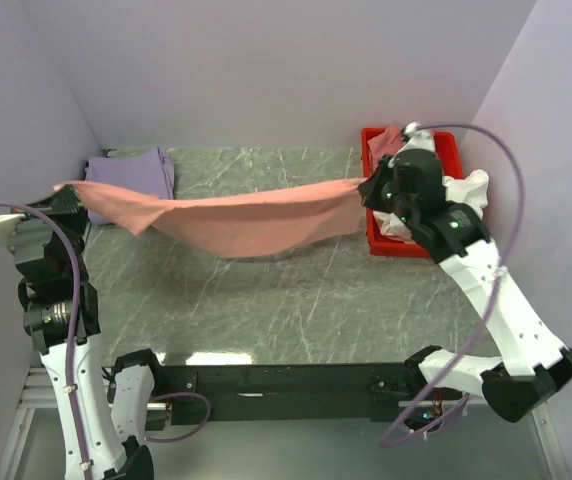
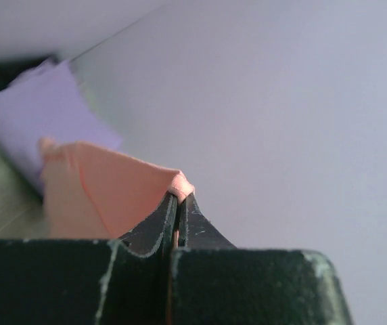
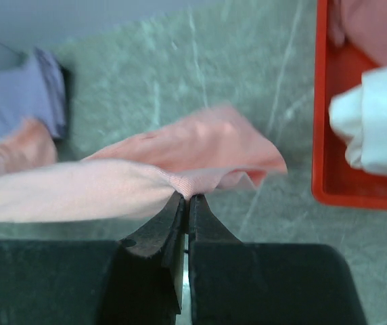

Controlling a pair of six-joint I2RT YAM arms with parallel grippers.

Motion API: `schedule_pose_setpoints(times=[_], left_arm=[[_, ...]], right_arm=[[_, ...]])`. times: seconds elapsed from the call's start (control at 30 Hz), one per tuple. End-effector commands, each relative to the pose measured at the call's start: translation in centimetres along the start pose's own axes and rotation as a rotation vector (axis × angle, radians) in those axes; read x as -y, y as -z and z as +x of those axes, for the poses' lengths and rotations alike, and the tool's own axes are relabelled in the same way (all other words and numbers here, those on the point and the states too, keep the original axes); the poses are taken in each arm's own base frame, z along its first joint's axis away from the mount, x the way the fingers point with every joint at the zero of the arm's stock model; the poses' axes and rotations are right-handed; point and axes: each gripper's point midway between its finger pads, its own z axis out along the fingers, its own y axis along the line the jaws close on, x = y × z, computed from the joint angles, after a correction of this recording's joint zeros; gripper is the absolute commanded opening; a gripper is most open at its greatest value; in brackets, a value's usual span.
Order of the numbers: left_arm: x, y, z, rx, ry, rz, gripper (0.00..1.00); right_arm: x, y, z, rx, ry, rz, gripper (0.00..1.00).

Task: Fold and stack the t-shirts
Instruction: Flatten the tshirt out

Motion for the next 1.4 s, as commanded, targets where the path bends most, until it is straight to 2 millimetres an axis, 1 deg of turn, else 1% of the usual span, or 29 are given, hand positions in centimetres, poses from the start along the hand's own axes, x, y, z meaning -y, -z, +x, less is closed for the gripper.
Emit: schedule_pose_setpoints(times=[0.0, 0.03, 0.07, 0.1, 0.13, 0.17, 0.2, 0.23, 0.27, 0.3, 0.4, 0.5, 0.57, 0.6, 0.67, 0.7, 0.8, 0.9, 0.93, 1.03, 1.07, 1.1, 1.13, 1.2, 1.23, 1.27, 1.3, 1.33, 1.37], left_arm=[[8.1, 2.4, -5.3, 0.144, 0.003, 0.229, 0.01], [9.0, 2.8, -6.0, 0.161, 0.000, 0.247, 0.01], [9.7, 3.0, -6.7, 0.180, -0.005, 0.253, 0.01], [11.7, 4.5, -8.3, 0.217, -0.024, 0.295, 0.01], [12.5, 5.2, -9.0, 0.231, -0.037, 0.311, 0.01], [13.3, 5.9, -9.7, 0.248, -0.046, 0.325, 0.01], [15.0, 7.5, -11.4, 0.295, -0.057, 0.359, 0.01], [15.7, 8.3, -12.2, 0.319, -0.061, 0.376, 0.01], [16.3, 9.3, -13.1, 0.350, -0.064, 0.392, 0.01], [17.2, 10.9, -14.7, 0.405, -0.069, 0.411, 0.01], [17.9, 14.0, -17.7, 0.523, -0.044, 0.416, 0.01], [19.0, 17.0, -19.6, 0.581, -0.040, 0.467, 0.01], [19.4, 18.1, -20.2, 0.584, -0.052, 0.484, 0.01], [20.0, 19.5, -20.9, 0.594, -0.041, 0.514, 0.01], [20.2, 20.9, -21.9, 0.619, -0.048, 0.526, 0.01], [20.5, 22.1, -22.7, 0.632, -0.036, 0.547, 0.01], [20.5, 23.9, -24.0, 0.675, -0.033, 0.563, 0.01], [20.6, 24.4, -24.5, 0.691, -0.047, 0.575, 0.01], [20.6, 24.2, -24.4, 0.688, -0.052, 0.573, 0.01], [21.0, 22.5, -23.2, 0.663, -0.103, 0.584, 0.01], [21.2, 21.6, -22.7, 0.656, -0.131, 0.582, 0.01], [21.4, 19.7, -21.0, 0.614, -0.182, 0.591, 0.01], [21.5, 18.8, -20.4, 0.604, -0.200, 0.591, 0.01], [21.2, 14.5, -17.5, 0.529, -0.267, 0.557, 0.01], [21.1, 12.9, -16.6, 0.515, -0.290, 0.548, 0.01], [20.9, 10.1, -15.2, 0.485, -0.316, 0.516, 0.01], [19.9, 7.2, -13.1, 0.434, -0.356, 0.482, 0.01], [19.4, 5.2, -11.7, 0.404, -0.386, 0.463, 0.01], [18.0, 1.3, -9.0, 0.346, -0.426, 0.416, 0.01]], right_arm=[[-0.4, 5.2, -6.0, 0.179, 0.002, -0.027, 0.00], [-0.5, 6.2, -6.9, 0.207, 0.001, -0.037, 0.00], [-0.7, 8.4, -8.6, 0.256, -0.002, -0.054, 0.00], [-0.9, 9.4, -9.3, 0.276, -0.002, -0.064, 0.00], [-1.0, 10.4, -9.9, 0.292, -0.001, -0.075, 0.00], [-1.2, 12.2, -10.9, 0.322, -0.002, -0.095, 0.00], [-1.6, 13.2, -11.2, 0.329, 0.002, -0.122, 0.00], [-1.8, 14.0, -11.5, 0.339, 0.007, -0.139, 0.00], [-1.8, 15.7, -12.1, 0.361, 0.005, -0.159, 0.00], [-1.9, 16.6, -12.2, 0.368, 0.005, -0.175, 0.00], [-1.8, 19.8, -12.9, 0.409, -0.002, -0.214, 0.00], [-2.0, 23.1, -13.0, 0.444, -0.010, -0.282, 0.00], [-2.1, 25.6, -13.0, 0.474, -0.017, -0.332, 0.00], [-2.1, 26.4, -13.0, 0.483, -0.020, -0.348, 0.00], [-2.3, 28.6, -12.8, 0.506, -0.017, -0.404, 0.00], [-2.4, 29.2, -12.7, 0.508, -0.012, -0.421, 0.00], [-2.3, 30.3, -11.9, 0.504, -0.012, -0.456, 0.00], [-2.0, 30.5, -11.3, 0.501, -0.016, -0.459, 0.00], [-1.8, 30.5, -11.2, 0.505, -0.017, -0.458, 0.00], [-1.6, 29.0, -11.1, 0.493, -0.024, -0.422, 0.00], [-1.6, 28.0, -10.9, 0.481, -0.026, -0.407, 0.00], [-0.9, 27.1, -11.2, 0.489, -0.043, -0.356, 0.00], [-0.9, 25.2, -11.1, 0.471, -0.055, -0.324, 0.00], [0.0, 23.0, -11.2, 0.465, -0.067, -0.243, 0.00], [0.8, 21.1, -11.5, 0.460, -0.077, -0.161, 0.00], [1.0, 19.2, -11.2, 0.446, -0.069, -0.128, 0.00], [1.1, 17.8, -11.1, 0.438, -0.062, -0.103, 0.00], [1.2, 15.5, -10.8, 0.415, -0.055, -0.062, 0.00], [1.3, 13.1, -10.4, 0.397, -0.047, -0.042, 0.00]])
